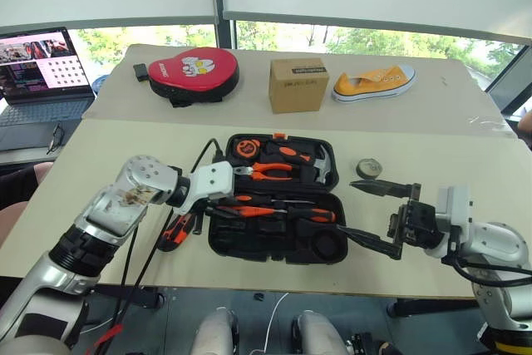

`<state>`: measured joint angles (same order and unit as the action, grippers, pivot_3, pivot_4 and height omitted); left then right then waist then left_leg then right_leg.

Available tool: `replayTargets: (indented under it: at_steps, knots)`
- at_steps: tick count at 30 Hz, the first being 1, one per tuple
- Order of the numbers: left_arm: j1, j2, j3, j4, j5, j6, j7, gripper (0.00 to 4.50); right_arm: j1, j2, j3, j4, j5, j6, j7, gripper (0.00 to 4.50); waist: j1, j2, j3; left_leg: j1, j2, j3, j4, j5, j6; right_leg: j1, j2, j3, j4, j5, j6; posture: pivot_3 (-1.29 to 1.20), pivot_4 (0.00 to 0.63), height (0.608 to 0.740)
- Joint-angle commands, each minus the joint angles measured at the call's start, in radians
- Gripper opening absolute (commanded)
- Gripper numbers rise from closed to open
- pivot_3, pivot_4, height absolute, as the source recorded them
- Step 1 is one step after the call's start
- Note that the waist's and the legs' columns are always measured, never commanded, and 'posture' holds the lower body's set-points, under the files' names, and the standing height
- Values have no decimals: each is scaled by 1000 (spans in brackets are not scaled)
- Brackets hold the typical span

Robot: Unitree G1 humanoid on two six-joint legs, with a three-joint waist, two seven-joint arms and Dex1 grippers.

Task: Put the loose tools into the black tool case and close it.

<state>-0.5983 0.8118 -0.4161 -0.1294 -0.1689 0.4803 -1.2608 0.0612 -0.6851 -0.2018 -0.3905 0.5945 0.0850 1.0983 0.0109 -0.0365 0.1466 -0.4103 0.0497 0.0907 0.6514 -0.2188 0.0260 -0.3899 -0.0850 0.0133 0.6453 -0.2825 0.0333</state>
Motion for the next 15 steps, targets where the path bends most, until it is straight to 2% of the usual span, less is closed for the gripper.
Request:
replayTargets:
  at_steps: [1,10,15]
  knots:
    - [-28,-11,-13,-6,37,-2,-6,454,18,-8,-30,-51,17,4,-17,4500,1,0,0,0,0,0,1,0,0,0,0,0,1,0,0,0,150,740]
    - [-60,-78,-48,6,85,20,-10,454,36,-9,-26,-60,14,4,-25,4500,1,0,0,-2,0,-3,7,-1,1,1,0,-1,2,0,0,0,150,740]
    - [-76,-58,-85,19,144,27,-27,454,32,-11,-23,-60,14,7,-24,4500,1,0,0,-3,0,-3,8,-1,2,1,0,-1,2,0,1,0,150,740]
